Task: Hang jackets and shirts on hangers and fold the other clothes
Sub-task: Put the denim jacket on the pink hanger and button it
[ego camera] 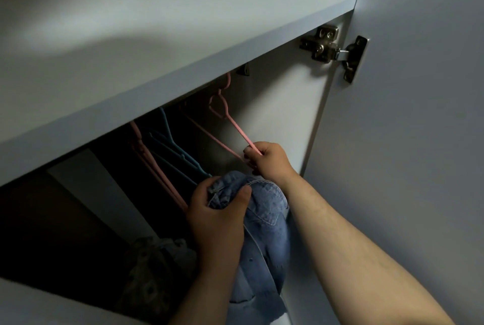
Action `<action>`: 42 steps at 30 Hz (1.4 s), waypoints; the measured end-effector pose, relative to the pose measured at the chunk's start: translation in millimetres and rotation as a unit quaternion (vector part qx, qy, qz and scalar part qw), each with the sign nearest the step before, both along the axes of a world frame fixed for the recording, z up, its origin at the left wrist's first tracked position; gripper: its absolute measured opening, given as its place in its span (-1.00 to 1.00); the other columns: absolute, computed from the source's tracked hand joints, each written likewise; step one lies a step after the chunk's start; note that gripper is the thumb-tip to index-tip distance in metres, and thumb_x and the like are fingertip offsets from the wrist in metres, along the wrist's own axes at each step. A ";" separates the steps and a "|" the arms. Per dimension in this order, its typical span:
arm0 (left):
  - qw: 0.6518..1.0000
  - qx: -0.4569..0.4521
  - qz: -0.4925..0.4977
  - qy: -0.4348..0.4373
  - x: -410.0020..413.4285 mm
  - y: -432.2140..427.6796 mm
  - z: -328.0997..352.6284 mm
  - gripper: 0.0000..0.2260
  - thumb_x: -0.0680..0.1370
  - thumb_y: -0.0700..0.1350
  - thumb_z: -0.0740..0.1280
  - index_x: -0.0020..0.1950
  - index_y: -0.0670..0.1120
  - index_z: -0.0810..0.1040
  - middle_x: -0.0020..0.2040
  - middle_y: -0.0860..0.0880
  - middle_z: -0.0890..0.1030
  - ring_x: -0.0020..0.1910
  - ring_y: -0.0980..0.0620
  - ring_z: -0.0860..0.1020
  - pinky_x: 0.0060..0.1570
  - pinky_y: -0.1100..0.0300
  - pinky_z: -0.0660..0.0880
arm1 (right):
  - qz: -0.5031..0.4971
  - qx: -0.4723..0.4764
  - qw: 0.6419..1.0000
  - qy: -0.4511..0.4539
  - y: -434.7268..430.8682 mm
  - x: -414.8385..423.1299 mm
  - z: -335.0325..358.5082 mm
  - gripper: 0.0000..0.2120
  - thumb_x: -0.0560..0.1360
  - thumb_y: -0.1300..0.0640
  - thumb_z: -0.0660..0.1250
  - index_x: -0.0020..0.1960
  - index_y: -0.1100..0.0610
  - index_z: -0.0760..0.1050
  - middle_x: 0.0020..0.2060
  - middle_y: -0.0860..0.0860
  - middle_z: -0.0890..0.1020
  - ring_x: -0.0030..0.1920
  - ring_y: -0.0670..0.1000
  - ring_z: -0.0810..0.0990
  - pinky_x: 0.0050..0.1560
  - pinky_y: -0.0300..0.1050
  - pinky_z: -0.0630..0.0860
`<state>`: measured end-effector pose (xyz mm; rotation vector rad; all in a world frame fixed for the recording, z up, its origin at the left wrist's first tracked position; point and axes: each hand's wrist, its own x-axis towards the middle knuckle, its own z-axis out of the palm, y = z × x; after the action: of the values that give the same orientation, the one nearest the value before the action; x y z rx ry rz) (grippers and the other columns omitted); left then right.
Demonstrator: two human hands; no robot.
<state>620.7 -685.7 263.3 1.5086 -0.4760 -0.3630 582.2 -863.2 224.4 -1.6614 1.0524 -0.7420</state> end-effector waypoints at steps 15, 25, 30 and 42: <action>0.998 0.015 -0.057 0.007 -24.6 27.4 15.3 -0.74 0.33 -0.21 0.56 -0.13 0.03 0.57 -0.18 0.10 0.66 -0.21 0.16 0.63 -0.19 0.26 0.53 | -0.118 -0.074 0.990 0.005 95.4 -99.1 13.9 -0.73 0.54 0.11 0.31 -0.31 0.18 0.45 -0.43 -0.09 0.46 -0.37 -0.09 0.40 -0.23 -0.07 0.39; 0.990 -0.007 -0.143 -0.015 -51.6 97.4 38.8 -0.73 0.35 -0.28 0.53 -0.22 0.06 0.55 -0.31 0.26 0.64 -0.33 0.32 0.58 -0.26 0.41 0.51 | -0.252 -0.257 0.928 0.092 267.8 -156.1 40.5 -0.70 0.45 -0.12 0.18 0.17 -0.24 0.47 0.17 -0.32 0.38 0.19 -0.21 0.25 0.25 -0.52 0.12; 0.975 -0.054 -0.211 0.047 -61.8 136.6 62.6 -0.75 0.33 -0.32 0.54 -0.16 -0.01 0.61 -0.26 0.02 0.69 -0.26 0.01 0.65 -0.14 0.08 0.58 | -0.238 -0.248 0.937 0.064 331.4 -154.4 86.2 -0.68 0.47 -0.03 0.25 0.18 -0.32 0.47 0.08 -0.34 0.53 0.15 -0.26 0.37 0.13 -0.53 0.22; 0.843 -0.141 -0.477 0.205 -105.7 273.5 145.8 -0.86 0.39 -0.21 0.51 -0.16 -0.13 0.56 -0.23 -0.20 0.64 -0.24 -0.13 0.62 -0.14 -0.02 0.60 | -0.401 -0.142 0.894 -0.139 496.1 -155.4 170.3 -0.67 0.53 0.37 0.26 0.04 -0.04 0.57 -0.18 -0.16 0.68 -0.22 -0.22 0.60 -0.19 -0.39 0.49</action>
<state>514.9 -412.2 409.1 0.7676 -0.8724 -1.3065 426.8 -367.1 394.7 -1.2498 1.4743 -1.6856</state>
